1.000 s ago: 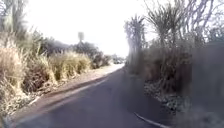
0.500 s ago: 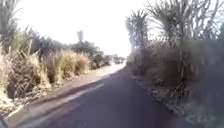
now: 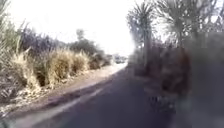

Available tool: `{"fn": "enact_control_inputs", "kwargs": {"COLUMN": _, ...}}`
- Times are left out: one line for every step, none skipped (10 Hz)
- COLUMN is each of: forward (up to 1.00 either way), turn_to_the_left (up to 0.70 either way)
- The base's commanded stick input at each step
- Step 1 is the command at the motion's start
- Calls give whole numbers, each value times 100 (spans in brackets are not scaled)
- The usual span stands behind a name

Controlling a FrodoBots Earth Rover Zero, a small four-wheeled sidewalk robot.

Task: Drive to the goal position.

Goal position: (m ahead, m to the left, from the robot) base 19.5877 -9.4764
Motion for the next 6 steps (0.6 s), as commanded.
{"fn": "enact_control_inputs", "kwargs": {"forward": 100, "turn_to_the_left": 0}}
{"fn": "enact_control_inputs", "kwargs": {"forward": 100, "turn_to_the_left": 0}}
{"fn": "enact_control_inputs", "kwargs": {"forward": 100, "turn_to_the_left": 0}}
{"fn": "enact_control_inputs", "kwargs": {"forward": 100, "turn_to_the_left": 0}}
{"fn": "enact_control_inputs", "kwargs": {"forward": 100, "turn_to_the_left": 0}}
{"fn": "enact_control_inputs", "kwargs": {"forward": 100, "turn_to_the_left": 0}}
